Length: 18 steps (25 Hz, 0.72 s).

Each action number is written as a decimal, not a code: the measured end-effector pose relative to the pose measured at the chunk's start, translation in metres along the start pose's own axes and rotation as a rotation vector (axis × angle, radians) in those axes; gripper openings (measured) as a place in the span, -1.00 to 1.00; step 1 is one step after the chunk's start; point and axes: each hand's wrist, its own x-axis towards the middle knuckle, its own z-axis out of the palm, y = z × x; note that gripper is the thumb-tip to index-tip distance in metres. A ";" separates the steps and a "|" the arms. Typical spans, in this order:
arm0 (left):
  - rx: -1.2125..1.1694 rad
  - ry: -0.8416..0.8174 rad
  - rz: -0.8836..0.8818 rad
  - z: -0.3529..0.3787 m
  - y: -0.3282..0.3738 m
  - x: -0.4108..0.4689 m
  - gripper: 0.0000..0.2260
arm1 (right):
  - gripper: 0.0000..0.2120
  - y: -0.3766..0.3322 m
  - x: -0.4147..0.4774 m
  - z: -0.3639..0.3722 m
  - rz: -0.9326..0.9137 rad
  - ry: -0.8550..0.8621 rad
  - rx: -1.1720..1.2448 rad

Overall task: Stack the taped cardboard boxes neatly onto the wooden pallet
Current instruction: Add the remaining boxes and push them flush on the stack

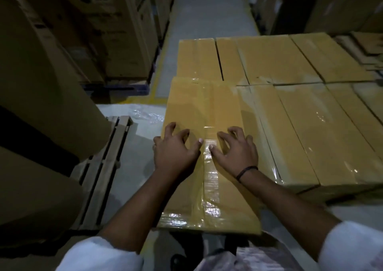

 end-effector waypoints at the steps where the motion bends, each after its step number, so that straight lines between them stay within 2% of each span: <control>1: -0.003 -0.019 0.021 0.007 -0.006 0.002 -0.40 | -0.47 0.000 -0.003 0.006 0.012 0.001 -0.008; 11: -0.018 -0.151 0.006 0.047 -0.030 0.047 -0.33 | -0.46 0.005 0.032 0.049 0.037 -0.044 -0.094; 18: -0.060 -0.163 -0.007 0.076 -0.029 0.095 -0.34 | -0.43 0.017 0.090 0.075 0.005 -0.087 -0.125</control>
